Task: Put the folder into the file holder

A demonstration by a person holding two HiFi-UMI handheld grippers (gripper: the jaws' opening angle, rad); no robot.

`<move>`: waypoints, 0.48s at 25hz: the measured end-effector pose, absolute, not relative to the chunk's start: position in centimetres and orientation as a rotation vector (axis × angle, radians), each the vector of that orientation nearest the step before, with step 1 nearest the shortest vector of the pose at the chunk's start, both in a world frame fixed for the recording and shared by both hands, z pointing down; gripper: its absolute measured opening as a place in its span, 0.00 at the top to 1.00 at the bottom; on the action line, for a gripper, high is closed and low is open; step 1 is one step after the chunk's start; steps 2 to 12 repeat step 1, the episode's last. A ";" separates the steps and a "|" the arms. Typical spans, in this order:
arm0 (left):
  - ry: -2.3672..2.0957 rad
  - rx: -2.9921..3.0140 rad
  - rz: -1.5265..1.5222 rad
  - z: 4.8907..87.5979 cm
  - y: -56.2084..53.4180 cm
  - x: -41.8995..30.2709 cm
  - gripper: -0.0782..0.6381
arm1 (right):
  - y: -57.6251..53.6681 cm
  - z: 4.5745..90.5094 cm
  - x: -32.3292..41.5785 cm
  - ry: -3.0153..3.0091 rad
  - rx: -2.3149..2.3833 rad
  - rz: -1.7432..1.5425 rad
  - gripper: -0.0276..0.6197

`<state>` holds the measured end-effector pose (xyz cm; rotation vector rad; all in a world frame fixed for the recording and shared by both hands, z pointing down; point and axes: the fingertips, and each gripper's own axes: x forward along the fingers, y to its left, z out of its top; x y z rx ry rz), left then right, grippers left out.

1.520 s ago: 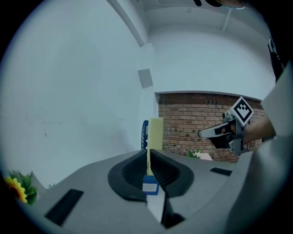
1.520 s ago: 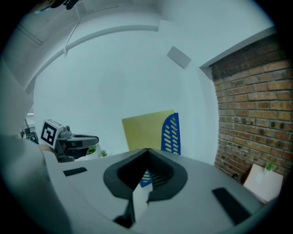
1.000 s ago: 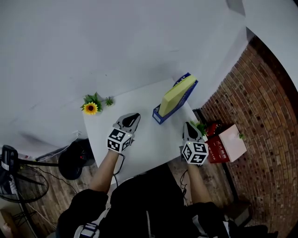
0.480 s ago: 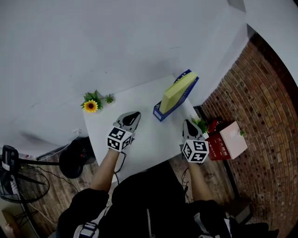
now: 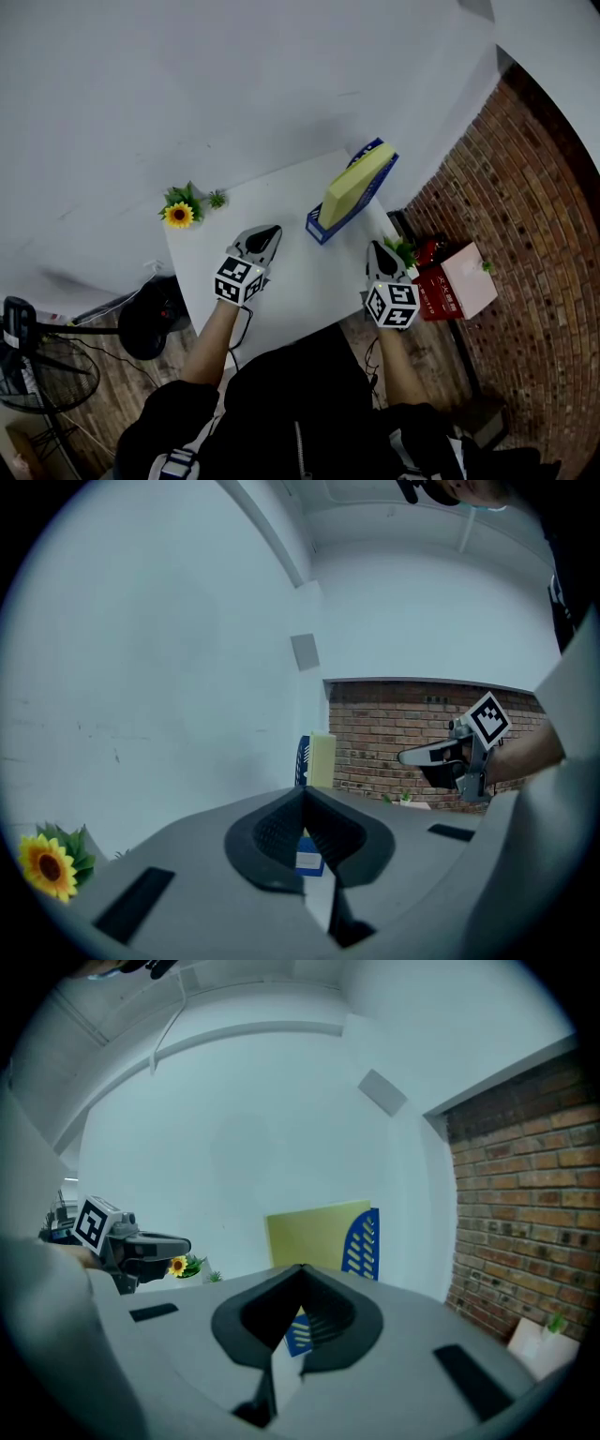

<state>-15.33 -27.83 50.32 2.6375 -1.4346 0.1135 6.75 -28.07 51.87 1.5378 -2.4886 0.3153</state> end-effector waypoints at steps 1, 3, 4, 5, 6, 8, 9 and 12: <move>-1.434 2.637 0.114 50.3 -27.9 -15.3 0.86 | -28.2 51.8 6.8 -2.488 1.538 0.315 0.95; -1.434 2.637 0.114 50.3 -27.9 -15.3 0.86 | -28.2 51.8 6.8 -2.488 1.538 0.315 0.95; -1.434 2.637 0.114 50.3 -27.9 -15.3 0.86 | -28.2 51.8 6.8 -2.488 1.538 0.315 0.95; -1.434 2.637 0.114 50.3 -27.9 -15.3 0.86 | -28.2 51.8 6.8 -2.488 1.538 0.315 0.95; -1.434 2.637 0.114 50.3 -27.9 -15.3 0.86 | -28.2 51.8 6.8 -2.488 1.538 0.315 0.95; -1.434 2.637 0.114 50.3 -27.9 -15.3 0.86 | -28.2 51.8 6.8 -2.488 1.538 0.315 0.95; -1.434 2.637 0.114 50.3 -27.9 -15.3 0.86 | -28.2 51.8 6.8 -2.488 1.538 0.315 0.95; -1.434 2.637 0.114 50.3 -27.9 -15.3 0.86 | -28.2 51.8 6.8 -2.488 1.538 0.315 0.95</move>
